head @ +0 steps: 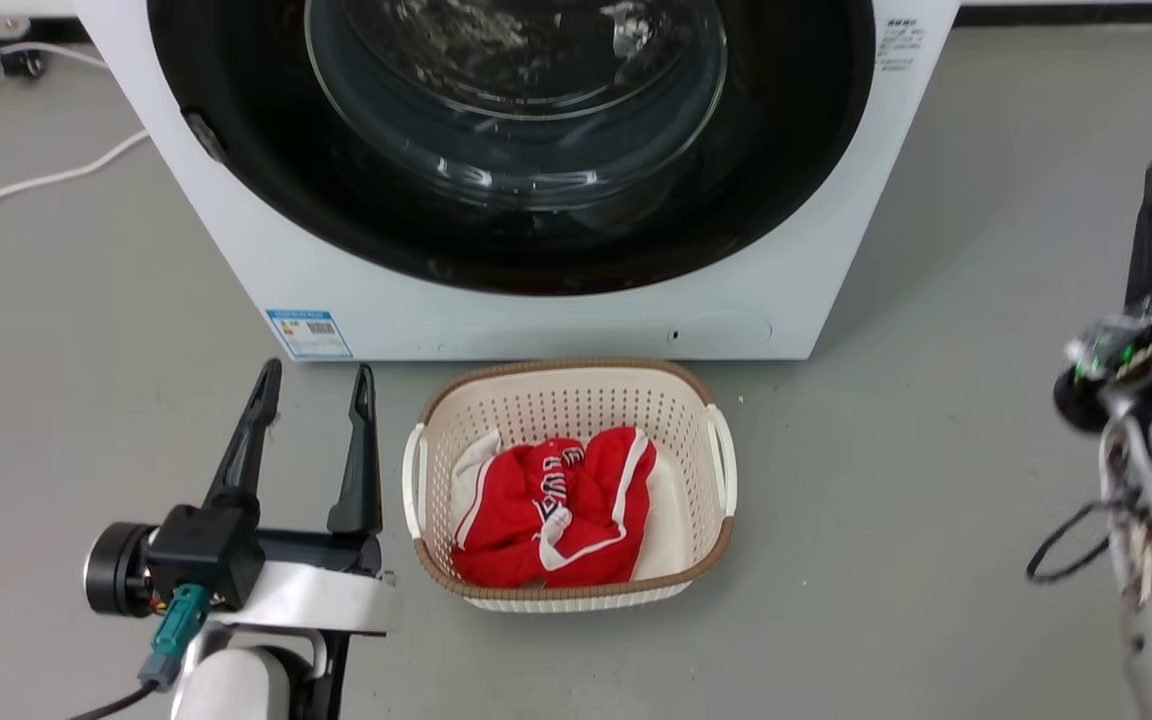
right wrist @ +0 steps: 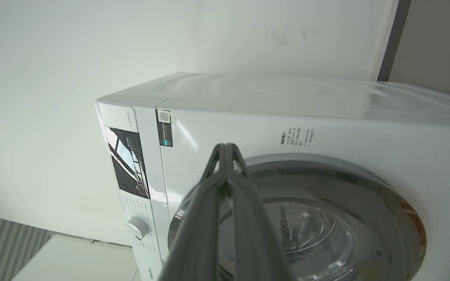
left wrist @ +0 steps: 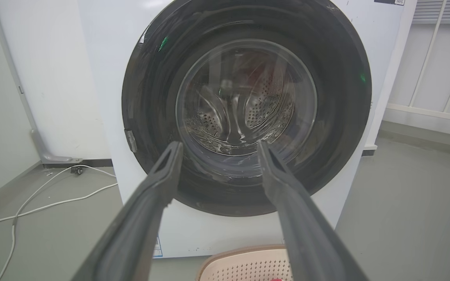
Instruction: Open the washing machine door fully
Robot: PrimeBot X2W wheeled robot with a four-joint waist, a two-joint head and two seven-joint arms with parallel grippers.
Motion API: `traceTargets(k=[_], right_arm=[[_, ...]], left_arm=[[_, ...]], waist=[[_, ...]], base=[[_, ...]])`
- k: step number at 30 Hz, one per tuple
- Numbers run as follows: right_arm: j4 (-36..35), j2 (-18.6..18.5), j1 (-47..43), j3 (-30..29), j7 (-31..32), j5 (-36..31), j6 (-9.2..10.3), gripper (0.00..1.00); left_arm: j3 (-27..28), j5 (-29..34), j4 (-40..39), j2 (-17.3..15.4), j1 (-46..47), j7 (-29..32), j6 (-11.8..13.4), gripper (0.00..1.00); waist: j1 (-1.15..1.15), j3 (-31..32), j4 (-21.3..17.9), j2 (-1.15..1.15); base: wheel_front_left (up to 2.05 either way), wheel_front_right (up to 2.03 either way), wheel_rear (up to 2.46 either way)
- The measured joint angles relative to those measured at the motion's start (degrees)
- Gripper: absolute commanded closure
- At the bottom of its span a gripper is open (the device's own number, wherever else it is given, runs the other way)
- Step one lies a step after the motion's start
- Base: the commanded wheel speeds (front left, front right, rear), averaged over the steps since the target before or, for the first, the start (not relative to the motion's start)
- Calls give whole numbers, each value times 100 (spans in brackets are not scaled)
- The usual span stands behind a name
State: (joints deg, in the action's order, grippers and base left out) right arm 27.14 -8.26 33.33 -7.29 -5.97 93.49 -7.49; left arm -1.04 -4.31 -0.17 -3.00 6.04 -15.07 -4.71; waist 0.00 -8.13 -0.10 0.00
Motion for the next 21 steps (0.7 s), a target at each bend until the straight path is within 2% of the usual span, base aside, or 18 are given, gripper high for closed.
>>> traceTargets(k=[4, 10, 21], right_arm=[[824, -410, 1031, 192, 449, -23, 0, 100], [1701, -788, 2252, 633, 1200, -208, 0, 100], [3103, -968, 3999, 1472, 2458, -781, 0, 100]], left_arm=[[14, -1, -41, 0, 202, 0, -57, 0], [7, 59, -124, -8, 419, 0, -107, 0], [-75, 104, -300, -5, 727, 0, -172, 0]], waist=[[0, -285, 42, 0], [0, -605, 108, 0], [0, -1151, 273, 0]], base=[[0, 0, 0], [0, 0, 0], [0, 0, 0]])
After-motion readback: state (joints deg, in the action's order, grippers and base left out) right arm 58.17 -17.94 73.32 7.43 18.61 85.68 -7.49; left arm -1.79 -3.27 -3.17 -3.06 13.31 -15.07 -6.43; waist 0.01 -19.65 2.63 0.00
